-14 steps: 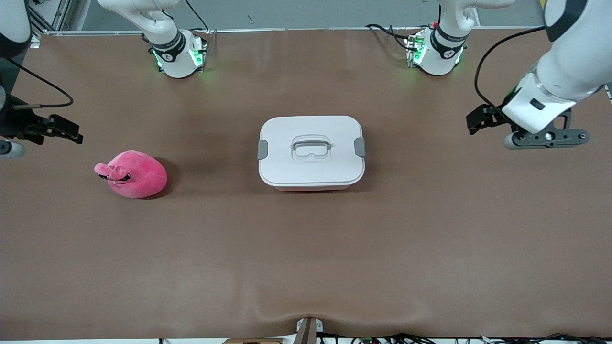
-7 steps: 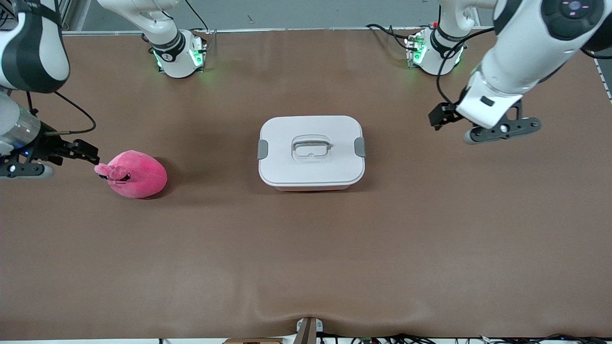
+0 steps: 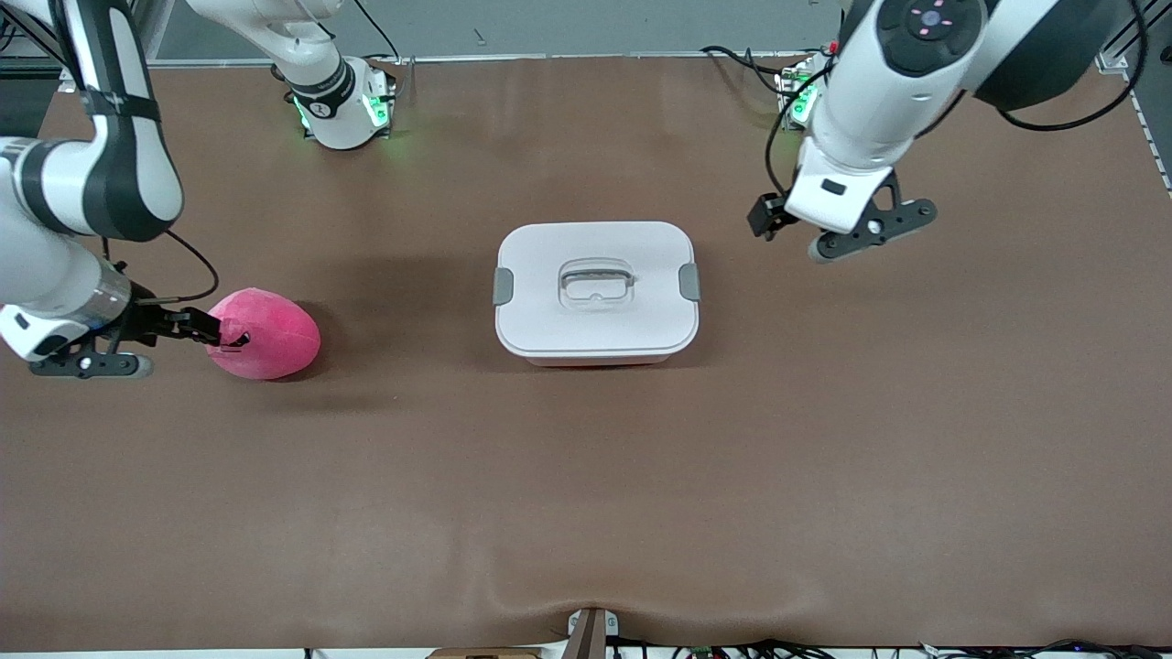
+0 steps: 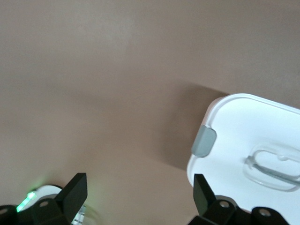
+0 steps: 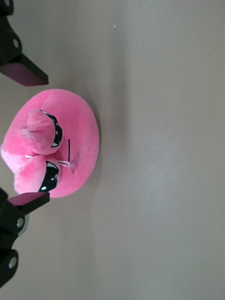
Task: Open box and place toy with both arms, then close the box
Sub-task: 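Reach the right gripper to the pink plush while the left gripper approaches the box, then grasp the pink plush with the right gripper while the left gripper lowers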
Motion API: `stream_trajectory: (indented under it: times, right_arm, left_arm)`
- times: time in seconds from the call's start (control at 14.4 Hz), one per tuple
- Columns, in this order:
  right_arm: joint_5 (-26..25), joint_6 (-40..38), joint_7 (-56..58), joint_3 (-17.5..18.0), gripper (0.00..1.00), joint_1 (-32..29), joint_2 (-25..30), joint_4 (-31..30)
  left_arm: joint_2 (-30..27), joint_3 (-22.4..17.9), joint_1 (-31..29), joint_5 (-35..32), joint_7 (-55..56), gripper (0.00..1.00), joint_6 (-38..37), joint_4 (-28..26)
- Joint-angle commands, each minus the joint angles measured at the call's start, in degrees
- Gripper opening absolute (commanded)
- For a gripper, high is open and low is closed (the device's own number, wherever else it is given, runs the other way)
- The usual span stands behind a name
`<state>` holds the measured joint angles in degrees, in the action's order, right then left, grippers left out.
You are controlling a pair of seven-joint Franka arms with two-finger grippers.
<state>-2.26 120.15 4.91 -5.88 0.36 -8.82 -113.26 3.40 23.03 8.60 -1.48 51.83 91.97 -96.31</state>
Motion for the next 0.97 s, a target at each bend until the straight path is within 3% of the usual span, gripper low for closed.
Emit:
stream_trajectory:
  times: [0.0,0.07,0.28,0.76,0.9]
  right_arm:
    - [-0.4,1.6,2.5,0.8,1.00,-1.6,1.4,-4.3]
    - [-0.3,1.5,3.4,0.8,1.00,-1.7,1.4,-4.7]
    - [0.0,1.5,3.7,0.9,0.77,-1.6,1.4,-5.7]
    - [0.3,1.6,3.6,1.7,0.66,-1.7,1.4,-5.7]
    - [0.3,1.5,3.7,2.3,0.40,-1.5,1.4,-5.7]
  left_arm:
    - [-0.7,3.4,-0.5,0.0,7.4,1.00,3.0,-2.8]
    - [-0.7,4.5,-0.4,0.0,10.4,1.00,3.7,-3.3]
    - [-0.6,7.1,-0.4,0.8,18.5,1.00,5.8,-4.8]
    - [0.0,12.3,-0.3,0.9,37.5,1.00,17.6,-10.4]
    - [1.3,13.4,-0.2,0.9,42.2,1.00,19.1,-10.6]
